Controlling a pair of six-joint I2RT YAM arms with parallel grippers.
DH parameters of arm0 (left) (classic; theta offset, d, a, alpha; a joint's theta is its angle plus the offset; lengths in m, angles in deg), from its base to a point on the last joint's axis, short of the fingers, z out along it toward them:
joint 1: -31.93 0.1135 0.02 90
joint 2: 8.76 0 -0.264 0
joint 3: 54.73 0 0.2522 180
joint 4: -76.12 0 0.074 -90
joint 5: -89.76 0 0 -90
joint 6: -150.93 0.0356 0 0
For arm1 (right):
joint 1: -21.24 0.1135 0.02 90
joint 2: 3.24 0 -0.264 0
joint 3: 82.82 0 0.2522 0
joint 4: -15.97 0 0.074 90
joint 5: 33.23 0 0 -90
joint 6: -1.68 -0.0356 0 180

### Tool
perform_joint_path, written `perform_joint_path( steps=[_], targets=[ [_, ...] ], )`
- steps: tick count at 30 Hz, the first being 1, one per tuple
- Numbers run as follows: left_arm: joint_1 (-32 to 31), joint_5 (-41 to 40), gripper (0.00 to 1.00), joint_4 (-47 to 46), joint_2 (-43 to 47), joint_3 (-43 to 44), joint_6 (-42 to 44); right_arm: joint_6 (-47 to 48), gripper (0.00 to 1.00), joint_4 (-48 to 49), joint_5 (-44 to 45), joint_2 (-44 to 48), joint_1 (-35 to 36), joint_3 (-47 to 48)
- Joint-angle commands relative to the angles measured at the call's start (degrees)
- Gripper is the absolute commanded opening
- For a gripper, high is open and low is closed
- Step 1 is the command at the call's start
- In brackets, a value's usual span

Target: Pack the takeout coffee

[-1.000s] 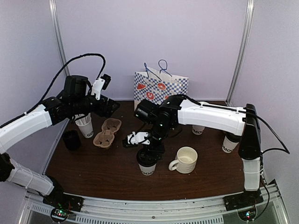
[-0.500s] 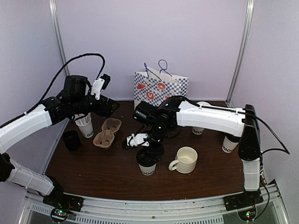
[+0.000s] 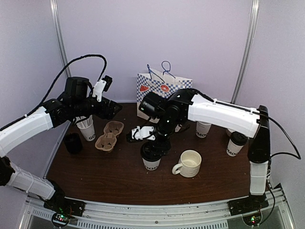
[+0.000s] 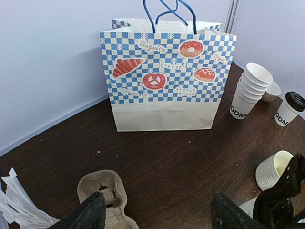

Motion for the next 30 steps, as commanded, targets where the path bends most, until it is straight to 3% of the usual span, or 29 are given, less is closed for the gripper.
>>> perform_joint_path(
  steps=[1,8,19,24,30],
  targets=[
    [0.62,0.07,0.79,-2.37,0.62,-0.28,-0.26,-0.99,0.72,-2.54,1.4,6.58,-4.53,3.67],
    [0.62,0.77,0.79,-2.23,0.64,-0.11,-0.1,-2.48,0.72,-2.33,-1.1,16.47,-15.52,-0.74],
    [0.62,1.81,0.79,-2.02,0.22,0.03,-0.17,-2.49,0.73,-1.81,-3.61,36.1,-34.11,-22.18],
    [0.62,1.87,0.79,-1.91,0.09,0.16,-0.24,-2.1,0.73,-0.71,-4.9,39.13,-43.01,-30.82],
    [0.62,2.04,0.79,-1.99,0.05,0.07,-0.35,-1.89,0.72,1.42,-0.57,37.58,-46.01,-35.57]
  ],
)
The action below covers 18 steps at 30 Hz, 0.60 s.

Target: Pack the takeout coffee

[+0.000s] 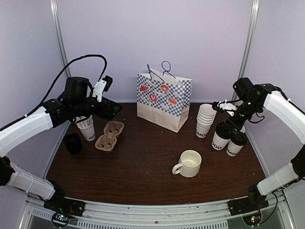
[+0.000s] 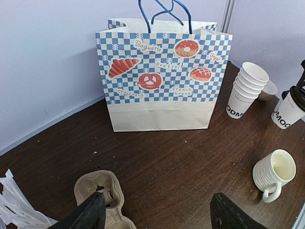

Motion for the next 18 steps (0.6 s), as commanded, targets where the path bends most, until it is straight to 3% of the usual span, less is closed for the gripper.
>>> perform_joint_path(
  steps=[1,18],
  targets=[
    [0.58,0.97,0.79,-2.01,0.06,0.15,-0.31,-0.43,0.72,2.83,2.74,-1.14,-1.23,-1.2],
    [0.58,1.41,0.79,-1.75,-0.21,0.26,-0.52,-3.39,0.73,9.83,5.91,-10.0,-2.28,-1.59]
  ],
)
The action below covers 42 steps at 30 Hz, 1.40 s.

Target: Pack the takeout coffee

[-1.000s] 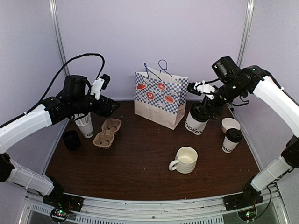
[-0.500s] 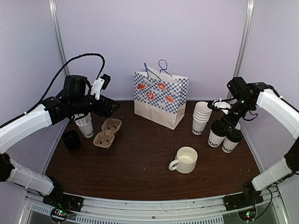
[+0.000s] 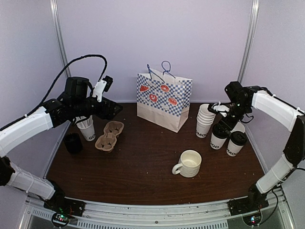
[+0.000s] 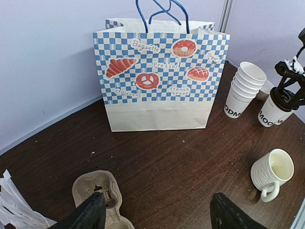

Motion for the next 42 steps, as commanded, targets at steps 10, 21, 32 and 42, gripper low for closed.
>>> perform_joint_path(
  steps=[10,21,32,42],
  targets=[
    [0.56,0.74,0.79,-1.71,0.04,0.33,-0.35,-1.69,0.74,3.91,1.2,-3.52,-2.24,-1.84],
    [0.56,1.01,0.79,-1.48,-0.18,0.46,-0.26,-2.37,0.84,3.45,-0.33,-4.99,-2.33,-2.07],
    [0.6,3.21,0.78,-0.77,-2.33,1.1,-0.25,-4.9,0.98,-4.6,-4.3,5.92,-2.25,3.32],
    [-1.11,9.49,0.67,5.02,-4.52,5.17,-2.86,-8.53,0.82,-3.64,-8.8,-2.25,-0.8,27.32]
  ],
)
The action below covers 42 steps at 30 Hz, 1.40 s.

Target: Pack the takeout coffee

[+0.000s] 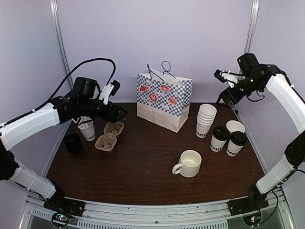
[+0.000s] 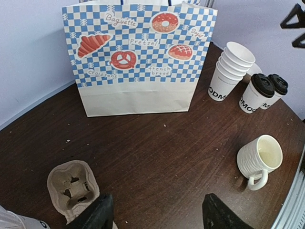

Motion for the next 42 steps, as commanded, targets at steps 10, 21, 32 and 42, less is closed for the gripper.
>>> perform_joint_path(
  steps=[10,21,32,42],
  targets=[
    [-1.75,7.31,0.64,8.48,7.26,1.14,-5.46,-3.46,0.74,-0.86,-9.57,-25.29,7.9,36.54],
    [-1.71,10.69,0.65,11.24,8.29,1.68,-7.02,-0.62,0.77,1.56,2.98,-37.86,18.14,49.78],
    [-1.75,13.2,0.65,10.44,5.79,1.57,-7.55,1.83,0.77,7.45,2.15,-41.43,18.42,50.33],
    [-1.75,12.26,0.65,9.02,9.94,-1.81,-10.01,2.45,0.6,8.34,1.58,-44.67,19.43,52.48]
  ],
)
